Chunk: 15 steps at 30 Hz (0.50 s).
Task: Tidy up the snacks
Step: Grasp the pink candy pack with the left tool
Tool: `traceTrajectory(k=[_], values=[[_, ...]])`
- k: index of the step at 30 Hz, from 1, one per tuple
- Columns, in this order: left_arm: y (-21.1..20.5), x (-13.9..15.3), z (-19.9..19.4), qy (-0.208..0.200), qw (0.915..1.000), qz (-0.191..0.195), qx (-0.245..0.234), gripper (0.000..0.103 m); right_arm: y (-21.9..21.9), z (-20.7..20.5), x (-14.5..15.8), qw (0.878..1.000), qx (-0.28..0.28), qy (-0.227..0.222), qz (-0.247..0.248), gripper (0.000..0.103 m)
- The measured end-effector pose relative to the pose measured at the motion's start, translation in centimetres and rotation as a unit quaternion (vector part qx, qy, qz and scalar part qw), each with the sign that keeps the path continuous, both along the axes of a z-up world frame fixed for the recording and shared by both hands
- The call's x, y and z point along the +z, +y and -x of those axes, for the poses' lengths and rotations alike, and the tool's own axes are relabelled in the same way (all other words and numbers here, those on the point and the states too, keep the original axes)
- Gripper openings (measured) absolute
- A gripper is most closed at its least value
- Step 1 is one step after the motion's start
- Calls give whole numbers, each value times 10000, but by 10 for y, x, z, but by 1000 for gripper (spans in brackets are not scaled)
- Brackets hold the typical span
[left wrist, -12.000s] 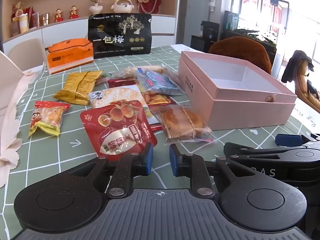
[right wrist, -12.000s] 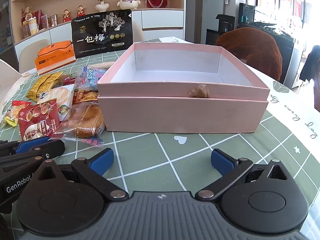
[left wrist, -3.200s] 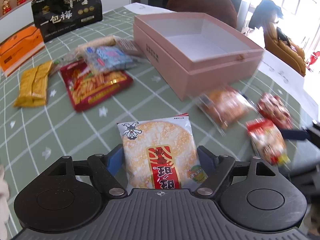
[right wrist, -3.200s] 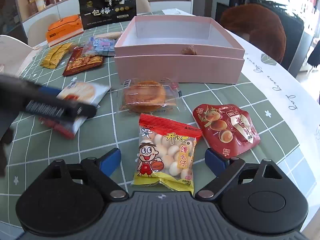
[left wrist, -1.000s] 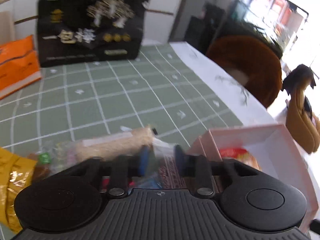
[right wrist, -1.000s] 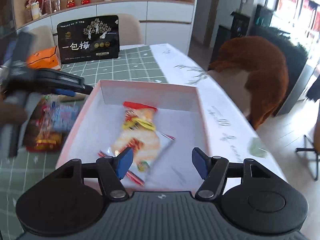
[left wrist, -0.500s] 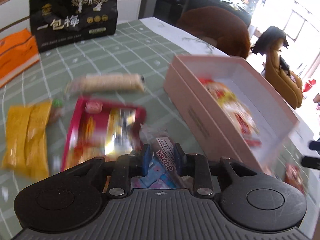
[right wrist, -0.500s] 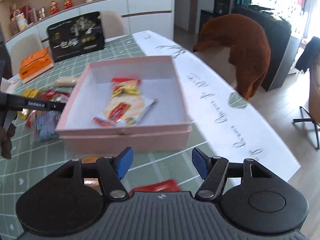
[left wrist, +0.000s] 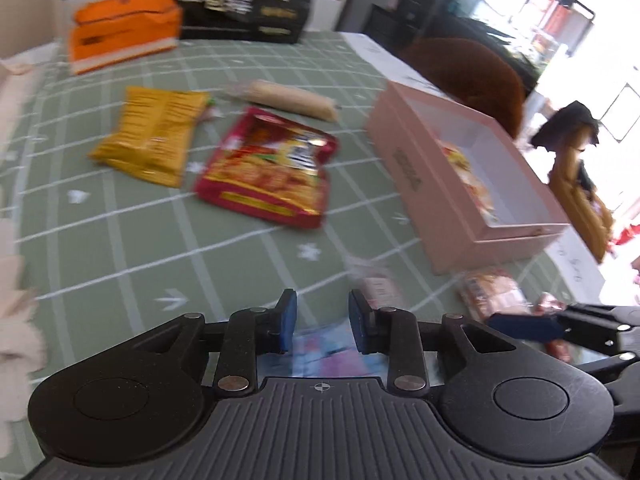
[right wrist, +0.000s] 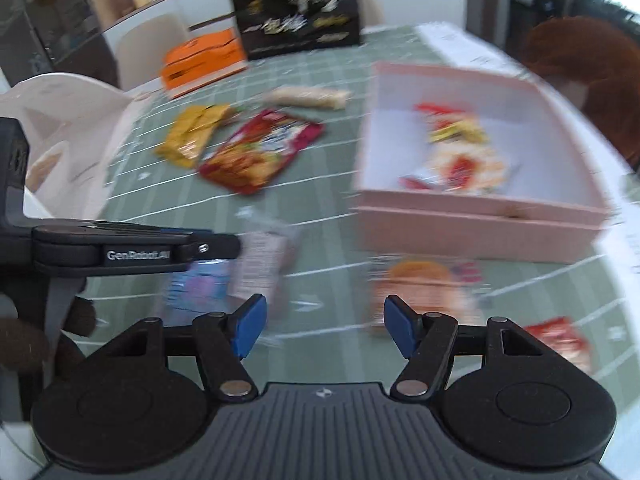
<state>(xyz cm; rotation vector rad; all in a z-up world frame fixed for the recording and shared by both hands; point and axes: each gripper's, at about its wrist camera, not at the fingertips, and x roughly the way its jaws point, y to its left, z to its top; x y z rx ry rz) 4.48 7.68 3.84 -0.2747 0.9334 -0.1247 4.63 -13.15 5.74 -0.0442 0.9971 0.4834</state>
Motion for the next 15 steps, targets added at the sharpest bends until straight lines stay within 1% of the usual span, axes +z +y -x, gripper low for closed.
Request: traceTrajectory(k=[1, 3, 5, 7, 8, 9, 10, 12, 15], values=[[4, 2, 3, -13, 10000, -36, 35, 32, 9, -2, -4, 9999, 27, 112, -62, 65], [15, 5, 7, -51, 9999, 8, 122, 32, 27, -5, -11, 9993, 88, 298, -185, 66], [27, 5, 11, -101, 9996, 122, 248, 32, 43, -7, -16, 9991, 155, 351, -182, 65], [37, 3, 13, -148, 9990, 257, 324, 32, 56, -7, -21, 9996, 127, 254, 90, 58], [40, 1, 15, -151, 9989, 307, 317, 32, 58, -8, -21, 9997, 129, 203, 105, 53], [40, -2, 15, -133, 9990, 343, 268, 32, 57, -6, -19, 9997, 109, 188, 146, 44], [39, -6, 17, -95, 9991, 363, 192, 32, 55, -5, -18, 9996, 104, 202, 193, 41], [32, -12, 20, -49, 9996, 282, 17, 34, 46, 0, -16, 9993, 158, 212, 266, 32], [20, -15, 28, -72, 9994, 251, -218, 35, 31, 8, -15, 9983, 121, 131, 561, 27]])
